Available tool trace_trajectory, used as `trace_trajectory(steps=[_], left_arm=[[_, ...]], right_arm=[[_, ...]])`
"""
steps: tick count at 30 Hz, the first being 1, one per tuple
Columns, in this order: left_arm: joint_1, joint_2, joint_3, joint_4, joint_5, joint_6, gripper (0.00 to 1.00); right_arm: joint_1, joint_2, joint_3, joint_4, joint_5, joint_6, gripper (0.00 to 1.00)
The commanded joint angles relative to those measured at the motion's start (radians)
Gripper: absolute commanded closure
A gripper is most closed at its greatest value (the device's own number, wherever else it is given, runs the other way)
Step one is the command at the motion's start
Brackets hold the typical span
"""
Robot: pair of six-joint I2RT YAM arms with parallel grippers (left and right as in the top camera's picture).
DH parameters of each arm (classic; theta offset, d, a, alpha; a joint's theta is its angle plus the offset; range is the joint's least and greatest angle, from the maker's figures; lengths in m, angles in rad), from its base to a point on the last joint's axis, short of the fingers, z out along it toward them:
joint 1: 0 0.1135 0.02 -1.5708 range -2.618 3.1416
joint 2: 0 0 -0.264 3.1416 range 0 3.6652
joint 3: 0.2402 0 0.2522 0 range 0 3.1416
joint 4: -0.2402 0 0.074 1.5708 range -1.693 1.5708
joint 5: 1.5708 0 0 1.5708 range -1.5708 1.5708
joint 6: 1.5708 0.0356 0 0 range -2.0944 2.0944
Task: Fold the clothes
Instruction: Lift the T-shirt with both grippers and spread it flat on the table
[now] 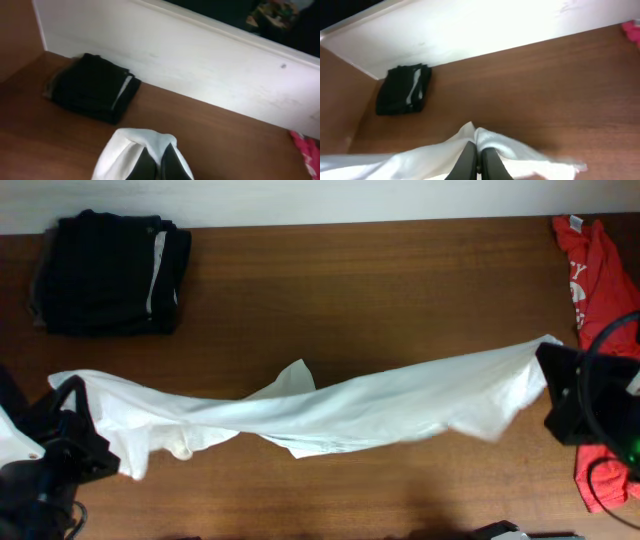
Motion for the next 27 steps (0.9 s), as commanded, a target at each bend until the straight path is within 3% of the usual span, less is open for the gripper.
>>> trace_trajectory(steps=[1,5,15,23,27], left_arm=[[0.004,0.058,0.004,0.004,-0.058,-0.015,0.99],[0.004,0.053,0.03,-0.024,-0.101,-0.05,0.99],[0.004,0.033,0.404,-0.18,-0.107,-0.065,0.99],[0.004,0.049,0.514,-0.129,-0.121,-0.064,0.99],[0.004,0.188,0.514,-0.091,-0.179,-0.029,0.99]], right_arm=[[-0.009,0.064,0.0,-0.006,0.088,-0.006,0.96],[-0.008,0.074,0.0,-0.006,0.087,-0.006,0.96],[-0.009,-0.035,0.002,-0.006,0.085,0.012,0.96],[-0.009,-0.017,0.035,0.039,0.239,0.021,0.96],[-0.009,0.039,0.035,0.124,0.351,0.042,0.96]])
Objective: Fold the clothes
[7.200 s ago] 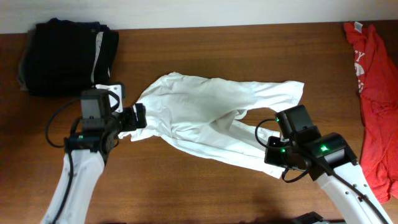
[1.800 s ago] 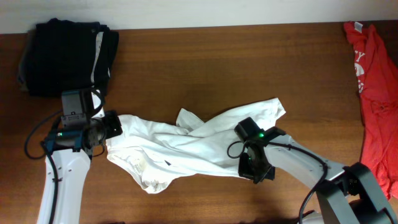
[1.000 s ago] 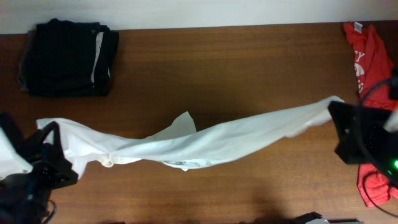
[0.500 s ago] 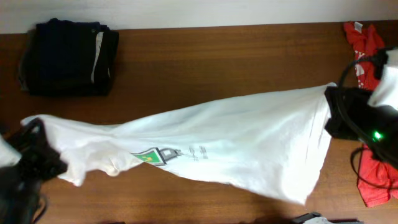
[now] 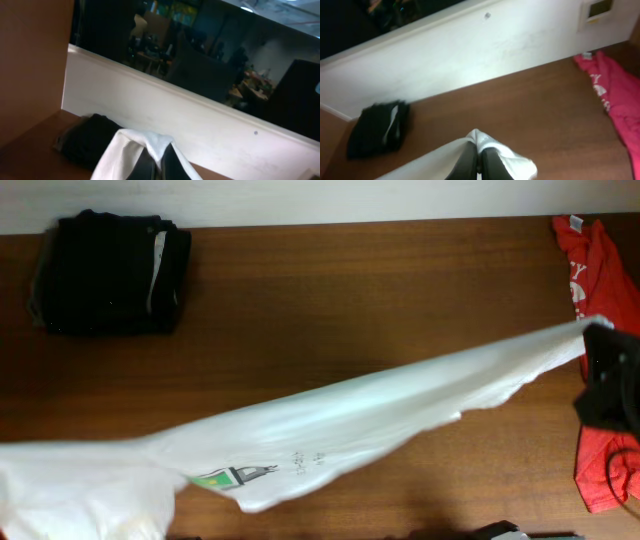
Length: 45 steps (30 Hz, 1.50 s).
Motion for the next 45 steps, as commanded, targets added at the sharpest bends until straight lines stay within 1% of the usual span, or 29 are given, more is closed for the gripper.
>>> trace_trajectory(steps=[1,6,7,8,11,13,16,20,23,26,27,31,36,40,43,45], left_arm=[[0.004,0.192,0.0,0.036,-0.068,0.044,0.99],[0.004,0.493,0.0,0.024,-0.06,0.034,0.99],[0.004,0.593,0.0,0.033,-0.06,0.032,0.99],[0.004,0.651,0.0,0.04,-0.061,0.016,0.99],[0.004,0.824,0.0,0.081,-0.06,0.011,0.99],[0.004,0.945,0.0,0.137,-0.06,0.011,0.99],[0.003,1.075,0.0,0.205,-0.06,-0.001,0.99],[0.003,1.204,0.0,0.245,-0.06,-0.078,0.99],[0.002,1.283,0.0,0.256,-0.058,-0.118,0.99],[-0.003,1.355,0.0,0.27,-0.032,-0.122,0.99],[-0.013,1.405,0.0,0.282,-0.029,-0.122,0.99],[-0.039,1.486,0.0,0.31,-0.029,-0.123,0.99],[-0.045,1.5,0.0,0.31,-0.033,-0.122,0.99],[-0.045,1.453,0.0,0.267,-0.03,-0.122,0.99],[-0.045,1.37,0.0,0.217,0.0,-0.122,0.99],[-0.048,1.309,0.0,0.196,0.009,-0.122,0.99]], right_arm=[[-0.009,0.07,0.01,0.069,0.187,0.031,0.96],[-0.01,0.208,0.01,0.1,0.282,0.031,0.96],[-0.01,0.265,0.009,0.103,0.304,0.031,0.96],[-0.01,0.298,0.009,0.107,0.311,0.031,0.96],[-0.034,0.413,0.009,0.134,0.311,0.031,0.96],[-0.071,0.491,0.009,0.159,0.284,0.031,0.96],[-0.148,0.604,0.008,0.201,0.191,0.031,0.96],[-0.241,0.743,0.008,0.25,0.072,0.025,0.96],[-0.288,0.838,0.008,0.271,0.027,0.003,0.96],[-0.31,0.911,0.008,0.286,0.009,-0.031,0.96],[-0.316,0.947,0.008,0.289,0.009,-0.034,0.96],[-0.318,0.996,0.008,0.288,0.009,-0.054,0.96],[-0.327,1.007,0.008,0.282,0.012,-0.076,0.96],[-0.341,1.003,0.008,0.249,0.005,-0.075,0.96],[-0.343,0.983,0.008,0.224,-0.007,-0.071,0.96],[-0.342,0.951,0.008,0.209,-0.051,-0.071,0.96]])
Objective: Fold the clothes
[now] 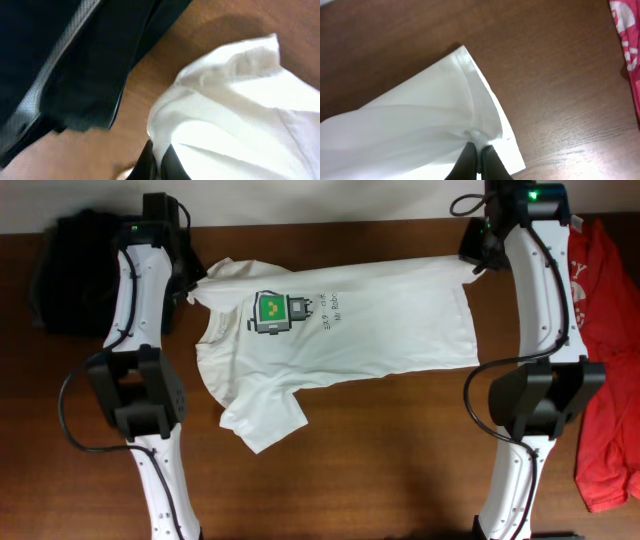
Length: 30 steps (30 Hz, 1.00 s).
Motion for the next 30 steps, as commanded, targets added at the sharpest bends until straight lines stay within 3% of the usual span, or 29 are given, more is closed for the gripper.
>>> trace_trajectory(steps=[1,9,16,19,27,30], left_arm=[[0.006,-0.22,0.014,-0.035,-0.002,-0.01,0.99],[-0.06,-0.584,0.014,-0.151,0.007,0.033,0.99],[-0.1,-0.782,0.014,-0.404,0.008,0.033,0.99],[-0.103,-0.866,0.013,-0.509,0.02,0.047,0.99],[-0.104,-1.199,-0.035,-0.509,0.316,0.173,0.99],[-0.104,-1.348,-0.097,-0.508,0.335,0.172,0.99]], right_arm=[[-0.027,-0.076,0.007,-0.022,-0.034,-0.003,0.96],[-0.027,-0.373,0.007,-0.119,-0.192,-0.003,0.96],[-0.027,-0.607,0.007,-0.308,-0.217,-0.003,0.96],[-0.026,-0.73,-0.04,-0.308,-0.361,-0.056,0.96],[-0.026,-1.11,-0.214,-0.308,-0.473,-0.056,0.96],[-0.026,-1.241,-0.263,-0.307,-0.462,-0.056,0.96]])
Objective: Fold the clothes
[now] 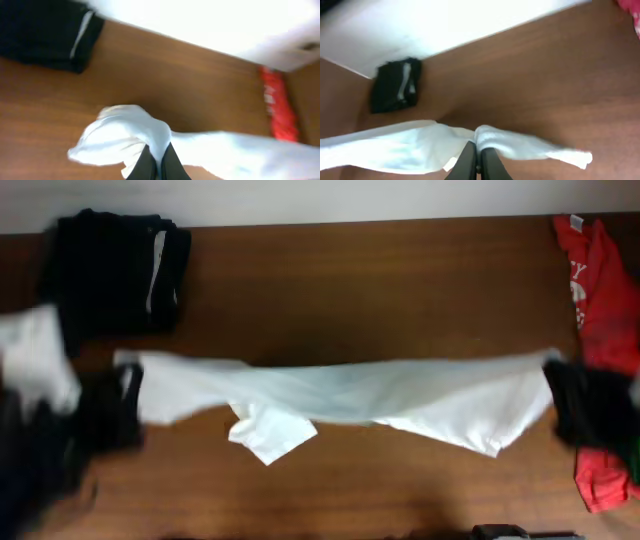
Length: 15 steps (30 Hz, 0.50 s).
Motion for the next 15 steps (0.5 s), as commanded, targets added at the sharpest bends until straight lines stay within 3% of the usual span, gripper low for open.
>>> trace_trajectory(steps=[1,4,8,15], left_arm=[[-0.003,-0.192,-0.071,0.005,0.077,0.042,0.99],[-0.003,-0.25,-0.096,0.064,0.04,0.041,0.99],[-0.003,-0.198,-0.141,0.215,0.04,0.038,0.99],[-0.003,0.192,-0.246,0.557,0.043,0.039,0.99]], right_arm=[[-0.01,-0.146,-0.037,-0.001,-0.001,-0.008,0.96],[-0.01,-0.171,-0.037,0.068,0.088,0.022,0.96],[-0.01,-0.095,-0.038,0.174,0.101,0.037,0.96],[-0.01,0.264,-0.037,0.359,0.088,0.034,0.96]])
